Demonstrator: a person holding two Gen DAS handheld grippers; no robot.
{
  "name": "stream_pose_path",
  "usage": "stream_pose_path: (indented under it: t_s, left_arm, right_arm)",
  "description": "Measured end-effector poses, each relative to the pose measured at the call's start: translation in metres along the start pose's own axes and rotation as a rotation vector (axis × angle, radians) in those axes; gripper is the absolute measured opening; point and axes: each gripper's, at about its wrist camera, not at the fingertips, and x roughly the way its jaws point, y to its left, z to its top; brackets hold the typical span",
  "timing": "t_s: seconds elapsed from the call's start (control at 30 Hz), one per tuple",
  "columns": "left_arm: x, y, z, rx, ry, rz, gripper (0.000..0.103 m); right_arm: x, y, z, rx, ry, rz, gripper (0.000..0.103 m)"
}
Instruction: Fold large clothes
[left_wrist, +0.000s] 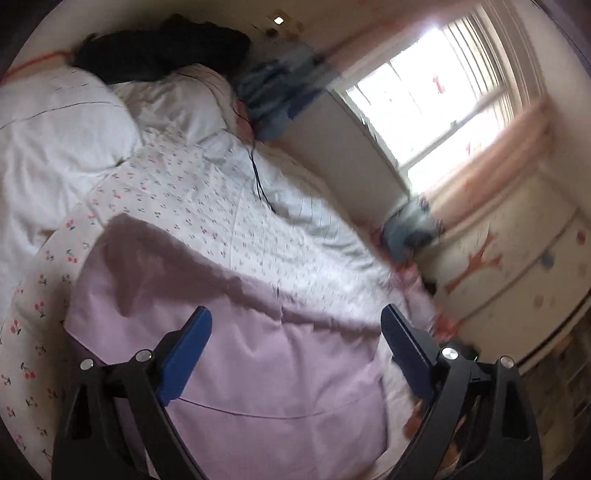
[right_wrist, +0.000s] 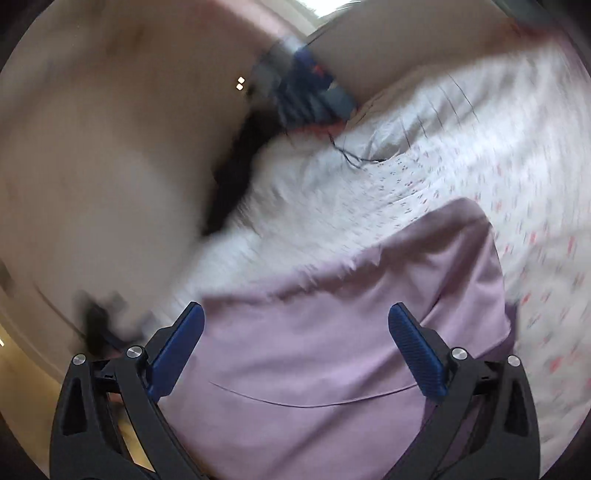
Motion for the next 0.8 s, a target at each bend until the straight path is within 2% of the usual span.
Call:
stream_pose_path:
  t_s: [0.07,0.1,0.17,0.23,0.3,0.37,0.4,0.47,0.53,0.6,0.63,0.67,0.73,0.8]
  left_arm:
    - [0.035,-0.017,-0.016,0.086,0.075,0.035,0.089]
    - [0.064,-0.021,-0.020,0.114,0.112,0.064,0.089]
    - [0.108,-0.016,-0.022,0.150,0.147,0.154,0.089]
    - [0.164,0.015,-0.018,0.114,0.224,0.279,0.088]
    - [0.195,0.048,-0.008,0.054,0.243,0.338,0.082]
    - [0.210,0.062,0.004,0.018,0.254,0.360,0.082]
    - [0.215,0.063,0.009,0.011,0.271,0.373,0.082]
    - [0.211,0.058,0.015,0.005,0.296,0.382,0.081]
    - [0.182,0.041,0.024,0.016,0.226,0.358,0.081]
    - [0.163,0.025,0.025,0.089,0.175,0.376,0.081]
    - [0.165,0.028,0.024,0.108,0.171,0.411,0.081]
    - [0.175,0.046,0.018,0.093,0.200,0.433,0.081]
    - [0.197,0.081,0.009,0.011,0.241,0.416,0.081]
    - [0.206,0.085,0.008,0.028,0.214,0.433,0.082]
  right_arm:
    - [0.041,0.026,-0.005,-0.172,0.091,-0.138,0.097]
    - [0.065,0.031,-0.004,-0.219,0.131,-0.207,0.097]
    - [0.108,0.024,-0.007,-0.245,0.188,-0.304,0.097]
    - [0.154,0.002,-0.010,-0.241,0.250,-0.390,0.097]
    - [0.186,-0.027,-0.004,-0.159,0.269,-0.387,0.096]
    - [0.203,-0.050,0.007,-0.081,0.287,-0.392,0.096]
    - [0.212,-0.061,0.010,-0.033,0.326,-0.380,0.097]
    - [0.214,-0.063,0.018,-0.004,0.353,-0.383,0.096]
    - [0.193,-0.046,0.024,-0.058,0.264,-0.374,0.096]
    - [0.191,-0.043,0.023,-0.116,0.241,-0.406,0.096]
    - [0.201,-0.056,0.018,-0.087,0.285,-0.408,0.096]
    - [0.213,-0.071,0.013,-0.036,0.323,-0.387,0.097]
    - [0.218,-0.092,0.011,0.063,0.312,-0.312,0.097]
    - [0.223,-0.098,0.016,0.084,0.321,-0.327,0.097]
